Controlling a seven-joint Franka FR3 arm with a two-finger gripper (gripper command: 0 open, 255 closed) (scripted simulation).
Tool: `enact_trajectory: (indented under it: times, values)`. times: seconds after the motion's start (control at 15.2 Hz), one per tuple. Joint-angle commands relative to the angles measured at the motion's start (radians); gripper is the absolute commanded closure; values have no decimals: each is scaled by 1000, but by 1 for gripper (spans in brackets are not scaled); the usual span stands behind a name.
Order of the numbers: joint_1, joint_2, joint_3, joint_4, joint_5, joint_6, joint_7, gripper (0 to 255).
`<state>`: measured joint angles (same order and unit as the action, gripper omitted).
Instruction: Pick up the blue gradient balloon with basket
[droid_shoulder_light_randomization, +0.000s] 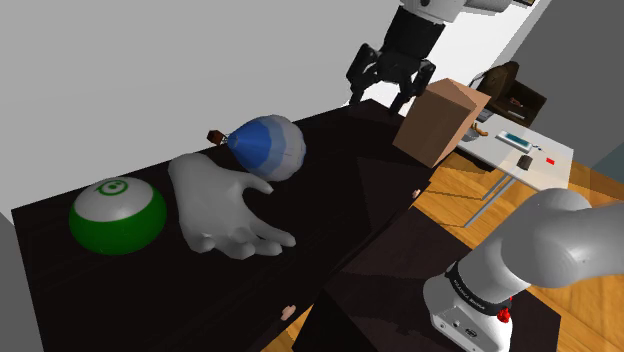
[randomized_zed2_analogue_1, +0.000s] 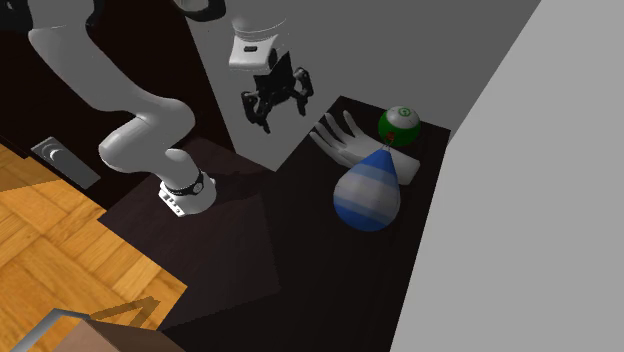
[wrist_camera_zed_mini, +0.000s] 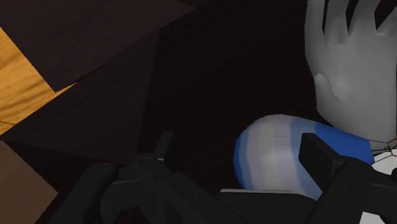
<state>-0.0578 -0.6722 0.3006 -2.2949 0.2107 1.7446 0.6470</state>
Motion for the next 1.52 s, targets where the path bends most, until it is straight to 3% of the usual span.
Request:
enact_trajectory:
  times: [0.0, 0.46, 0.86, 1.12, 1.45]
  values:
    - [-18, 57, 54, 30, 27, 18, 118, 0]
    - [-94, 301, 234, 179, 60, 94, 508, 0]
    - [-139, 572, 355, 353, -13, 161, 864, 0]
    - [-123, 773, 388, 491, -106, 191, 1102, 0]
    - [-46, 1009, 354, 690, -206, 201, 1356, 0]
